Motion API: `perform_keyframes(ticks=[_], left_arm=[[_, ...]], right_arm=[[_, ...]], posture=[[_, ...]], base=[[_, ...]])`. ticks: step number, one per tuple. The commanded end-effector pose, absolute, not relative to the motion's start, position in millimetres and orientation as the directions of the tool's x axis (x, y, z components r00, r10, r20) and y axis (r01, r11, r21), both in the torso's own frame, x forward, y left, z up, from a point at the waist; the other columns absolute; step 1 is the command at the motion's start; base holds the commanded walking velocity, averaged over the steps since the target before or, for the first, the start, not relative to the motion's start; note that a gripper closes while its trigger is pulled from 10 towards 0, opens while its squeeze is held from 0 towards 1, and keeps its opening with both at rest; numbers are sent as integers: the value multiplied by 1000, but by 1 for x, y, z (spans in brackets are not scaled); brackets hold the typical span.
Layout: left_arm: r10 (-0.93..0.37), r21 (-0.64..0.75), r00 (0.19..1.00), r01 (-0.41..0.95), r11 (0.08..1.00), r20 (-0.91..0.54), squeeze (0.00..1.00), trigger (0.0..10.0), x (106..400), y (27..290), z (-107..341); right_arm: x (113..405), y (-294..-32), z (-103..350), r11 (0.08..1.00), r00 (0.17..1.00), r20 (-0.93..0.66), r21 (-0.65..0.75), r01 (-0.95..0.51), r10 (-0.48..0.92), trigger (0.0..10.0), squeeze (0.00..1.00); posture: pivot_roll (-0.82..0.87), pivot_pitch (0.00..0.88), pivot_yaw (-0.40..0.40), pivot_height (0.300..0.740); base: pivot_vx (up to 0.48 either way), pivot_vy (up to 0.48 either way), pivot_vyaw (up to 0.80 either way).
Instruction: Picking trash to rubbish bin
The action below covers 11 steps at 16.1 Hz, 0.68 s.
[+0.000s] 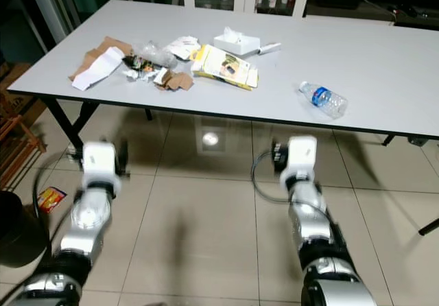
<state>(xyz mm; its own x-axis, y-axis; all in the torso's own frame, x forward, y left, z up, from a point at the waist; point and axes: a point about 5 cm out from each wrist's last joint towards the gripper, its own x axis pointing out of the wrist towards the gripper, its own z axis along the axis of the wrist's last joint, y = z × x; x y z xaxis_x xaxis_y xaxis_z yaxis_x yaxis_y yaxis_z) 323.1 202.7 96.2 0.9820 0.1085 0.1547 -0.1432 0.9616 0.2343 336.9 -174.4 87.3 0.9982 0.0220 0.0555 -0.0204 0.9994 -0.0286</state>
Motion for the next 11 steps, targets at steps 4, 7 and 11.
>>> perform_keyframes(ticks=[4,7,11], left_arm=[[42,191,922,-124,974,386,0,10000,348,192,173],[11,205,917,-101,974,399,0,10000,346,184,181],[10,204,932,-90,975,363,0,10000,347,182,177]], right_arm=[[361,-167,170,1000,938,346,10,-29,23,10000,0],[360,-159,181,998,927,375,41,-44,26,10000,0],[359,-160,176,994,942,337,95,-43,9,10000,0]], posture=[[39,0,-20,740],[46,0,-20,740],[43,6,-21,740]], base=[[0,0,0],[0,0,0],[393,0,-544]])
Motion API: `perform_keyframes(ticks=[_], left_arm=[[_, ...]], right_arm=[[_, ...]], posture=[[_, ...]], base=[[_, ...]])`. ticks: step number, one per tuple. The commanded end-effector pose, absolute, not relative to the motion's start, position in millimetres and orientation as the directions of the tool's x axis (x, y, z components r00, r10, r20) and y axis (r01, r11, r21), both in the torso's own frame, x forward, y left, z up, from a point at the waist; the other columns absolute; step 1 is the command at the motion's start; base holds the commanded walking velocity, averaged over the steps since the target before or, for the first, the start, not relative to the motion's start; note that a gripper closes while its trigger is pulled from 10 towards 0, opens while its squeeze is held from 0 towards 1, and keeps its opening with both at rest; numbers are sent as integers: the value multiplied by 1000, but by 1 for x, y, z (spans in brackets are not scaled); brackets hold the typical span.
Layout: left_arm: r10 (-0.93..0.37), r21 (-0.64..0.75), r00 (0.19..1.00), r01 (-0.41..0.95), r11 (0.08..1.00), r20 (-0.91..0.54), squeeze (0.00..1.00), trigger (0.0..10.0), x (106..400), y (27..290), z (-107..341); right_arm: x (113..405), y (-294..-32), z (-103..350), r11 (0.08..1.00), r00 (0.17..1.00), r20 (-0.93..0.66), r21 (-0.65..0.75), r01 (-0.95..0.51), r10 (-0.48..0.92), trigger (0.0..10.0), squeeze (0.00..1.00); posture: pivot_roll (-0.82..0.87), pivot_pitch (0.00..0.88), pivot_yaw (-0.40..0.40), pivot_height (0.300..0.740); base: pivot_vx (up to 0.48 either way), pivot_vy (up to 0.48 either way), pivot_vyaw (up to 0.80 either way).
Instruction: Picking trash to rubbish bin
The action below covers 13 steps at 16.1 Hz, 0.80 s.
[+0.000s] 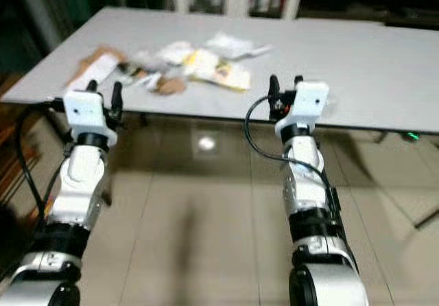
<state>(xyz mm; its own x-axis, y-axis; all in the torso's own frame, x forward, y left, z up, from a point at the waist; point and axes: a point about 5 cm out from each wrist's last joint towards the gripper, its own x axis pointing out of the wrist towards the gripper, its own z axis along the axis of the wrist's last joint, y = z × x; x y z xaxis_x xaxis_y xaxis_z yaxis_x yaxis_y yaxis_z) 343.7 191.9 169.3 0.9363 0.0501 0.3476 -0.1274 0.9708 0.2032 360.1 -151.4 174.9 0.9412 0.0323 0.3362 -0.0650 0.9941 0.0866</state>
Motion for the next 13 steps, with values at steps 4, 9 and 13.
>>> perform_keyframes(ticks=[4,9,13], left_arm=[[8,199,940,-80,977,340,0,10000,347,179,175],[13,194,944,-81,978,331,0,10000,347,180,178],[11,189,946,-76,979,323,0,10000,347,179,178]], right_arm=[[358,-158,178,993,944,329,108,-51,13,10000,0],[360,-151,181,990,945,324,118,-74,32,10000,0],[360,-149,182,990,946,322,115,-80,39,10000,0]], posture=[[44,17,-22,740],[53,30,-23,740],[50,30,-22,740]], base=[[455,0,-505],[455,0,0],[456,0,0]])
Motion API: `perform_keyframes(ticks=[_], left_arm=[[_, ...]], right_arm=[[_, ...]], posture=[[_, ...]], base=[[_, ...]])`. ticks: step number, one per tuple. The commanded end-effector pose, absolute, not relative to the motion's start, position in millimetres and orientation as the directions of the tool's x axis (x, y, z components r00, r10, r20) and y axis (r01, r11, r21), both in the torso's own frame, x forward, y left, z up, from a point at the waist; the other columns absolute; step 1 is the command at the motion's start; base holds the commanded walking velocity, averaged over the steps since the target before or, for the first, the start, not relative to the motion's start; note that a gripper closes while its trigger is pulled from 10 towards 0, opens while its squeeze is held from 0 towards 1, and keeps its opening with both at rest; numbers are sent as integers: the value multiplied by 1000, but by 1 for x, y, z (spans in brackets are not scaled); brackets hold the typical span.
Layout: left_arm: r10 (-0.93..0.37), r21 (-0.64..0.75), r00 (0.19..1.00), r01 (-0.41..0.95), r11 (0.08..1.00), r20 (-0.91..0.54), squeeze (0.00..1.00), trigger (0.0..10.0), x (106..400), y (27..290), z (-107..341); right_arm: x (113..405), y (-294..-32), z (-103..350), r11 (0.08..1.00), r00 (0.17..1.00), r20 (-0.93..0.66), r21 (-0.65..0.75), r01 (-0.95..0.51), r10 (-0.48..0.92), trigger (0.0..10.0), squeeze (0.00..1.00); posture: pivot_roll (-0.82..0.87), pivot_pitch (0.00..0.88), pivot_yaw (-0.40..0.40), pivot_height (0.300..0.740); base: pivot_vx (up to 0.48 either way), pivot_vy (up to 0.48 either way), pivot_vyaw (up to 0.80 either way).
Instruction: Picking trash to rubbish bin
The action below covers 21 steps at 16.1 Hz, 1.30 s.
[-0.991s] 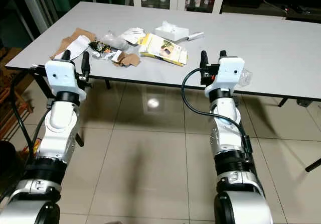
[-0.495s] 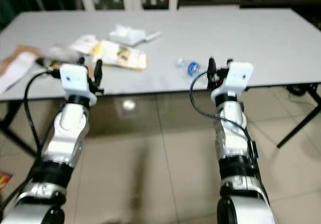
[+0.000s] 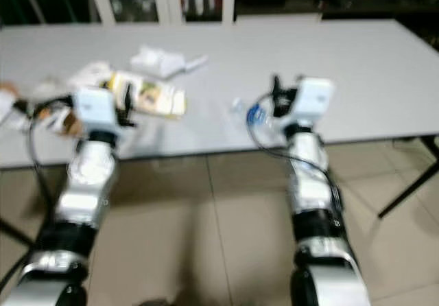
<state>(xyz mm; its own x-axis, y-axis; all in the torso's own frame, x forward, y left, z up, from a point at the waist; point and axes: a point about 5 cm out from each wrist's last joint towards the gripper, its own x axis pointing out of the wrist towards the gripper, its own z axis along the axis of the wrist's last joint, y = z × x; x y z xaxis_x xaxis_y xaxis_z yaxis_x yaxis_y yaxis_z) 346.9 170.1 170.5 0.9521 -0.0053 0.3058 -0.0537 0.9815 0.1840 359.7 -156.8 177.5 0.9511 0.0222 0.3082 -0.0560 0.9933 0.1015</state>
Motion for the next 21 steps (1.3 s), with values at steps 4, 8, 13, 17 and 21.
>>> perform_keyframes(ticks=[4,8,13,17,21], left_arm=[[1,186,948,-64,981,320,0,10000,348,176,178],[-1,184,948,-60,981,318,0,10000,348,175,179],[-6,183,949,-55,982,316,0,10000,348,173,179],[-10,184,949,-51,982,316,0,10000,348,173,180],[-31,183,946,-30,983,324,0,10000,349,169,182]], right_arm=[[360,-148,183,989,945,324,120,-83,40,10000,0],[360,-147,184,989,945,324,119,-88,45,10000,0],[358,-142,187,990,934,349,88,-107,70,10000,0],[358,-144,186,987,938,343,123,-101,53,10000,0],[358,-144,186,985,938,342,136,-107,54,10000,0]], posture=[[51,30,-21,740],[51,30,-21,740],[53,32,-17,740],[52,33,-16,740],[52,31,-15,740]], base=[[458,0,0],[454,0,0],[456,0,405],[455,0,200],[104,0,0]])
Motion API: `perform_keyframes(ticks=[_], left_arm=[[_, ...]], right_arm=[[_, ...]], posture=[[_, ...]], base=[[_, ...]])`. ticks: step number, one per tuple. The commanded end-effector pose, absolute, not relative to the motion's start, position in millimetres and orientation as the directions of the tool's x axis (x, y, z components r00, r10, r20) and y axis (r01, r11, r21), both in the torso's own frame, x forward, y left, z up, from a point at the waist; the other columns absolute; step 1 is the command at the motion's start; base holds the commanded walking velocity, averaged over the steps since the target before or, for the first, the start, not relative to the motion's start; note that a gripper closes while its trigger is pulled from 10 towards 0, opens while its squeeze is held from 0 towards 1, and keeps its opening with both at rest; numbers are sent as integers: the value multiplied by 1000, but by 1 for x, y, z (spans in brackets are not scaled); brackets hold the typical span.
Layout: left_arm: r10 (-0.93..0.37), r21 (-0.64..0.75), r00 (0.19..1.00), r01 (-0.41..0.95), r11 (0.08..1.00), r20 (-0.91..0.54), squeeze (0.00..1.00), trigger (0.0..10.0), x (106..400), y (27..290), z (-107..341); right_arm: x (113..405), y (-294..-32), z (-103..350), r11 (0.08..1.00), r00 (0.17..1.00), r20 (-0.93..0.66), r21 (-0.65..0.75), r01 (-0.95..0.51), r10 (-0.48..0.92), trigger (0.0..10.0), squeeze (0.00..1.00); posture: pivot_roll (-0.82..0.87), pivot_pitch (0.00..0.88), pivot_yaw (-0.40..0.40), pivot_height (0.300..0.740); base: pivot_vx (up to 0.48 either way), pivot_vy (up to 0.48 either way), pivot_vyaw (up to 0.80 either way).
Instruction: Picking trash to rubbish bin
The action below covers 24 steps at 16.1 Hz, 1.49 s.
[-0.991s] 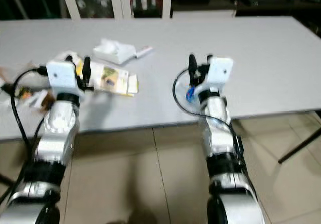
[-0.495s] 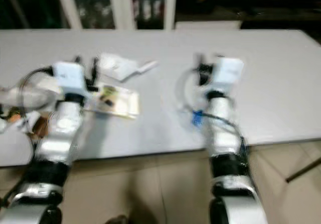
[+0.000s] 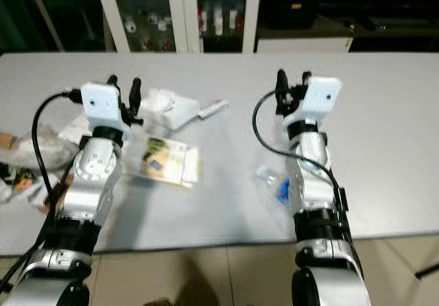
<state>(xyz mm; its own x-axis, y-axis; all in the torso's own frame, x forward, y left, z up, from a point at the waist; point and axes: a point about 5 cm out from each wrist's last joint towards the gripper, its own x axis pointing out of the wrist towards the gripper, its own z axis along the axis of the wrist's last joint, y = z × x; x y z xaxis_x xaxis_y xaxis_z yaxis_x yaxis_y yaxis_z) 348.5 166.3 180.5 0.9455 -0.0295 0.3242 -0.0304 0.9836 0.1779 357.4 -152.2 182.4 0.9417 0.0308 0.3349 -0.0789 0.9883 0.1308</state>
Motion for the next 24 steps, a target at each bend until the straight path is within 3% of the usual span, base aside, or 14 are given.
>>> perform_keyframes(ticks=[1,5,8,18,24], left_arm=[[-36,183,946,-25,983,323,0,10000,348,167,182],[-33,207,949,-35,978,314,0,10000,349,167,181],[-28,207,950,-39,978,312,0,10000,349,168,181],[-19,206,952,-46,977,306,0,10000,349,169,180],[-19,190,951,-42,981,310,0,10000,349,169,180]], right_arm=[[358,-143,186,985,938,341,134,-111,59,10000,0],[358,-141,187,987,936,342,104,-126,84,10000,0],[357,-139,187,985,935,343,102,-136,93,10000,0],[356,-131,185,977,932,334,100,-186,143,10000,0],[355,-129,184,972,931,323,105,-211,167,10000,0]], posture=[[51,29,-15,740],[51,30,-16,740],[50,31,-16,740],[50,34,-18,740],[49,35,-18,740]], base=[[0,0,0],[0,-65,0],[0,-355,577],[0,-385,0],[0,0,0]])
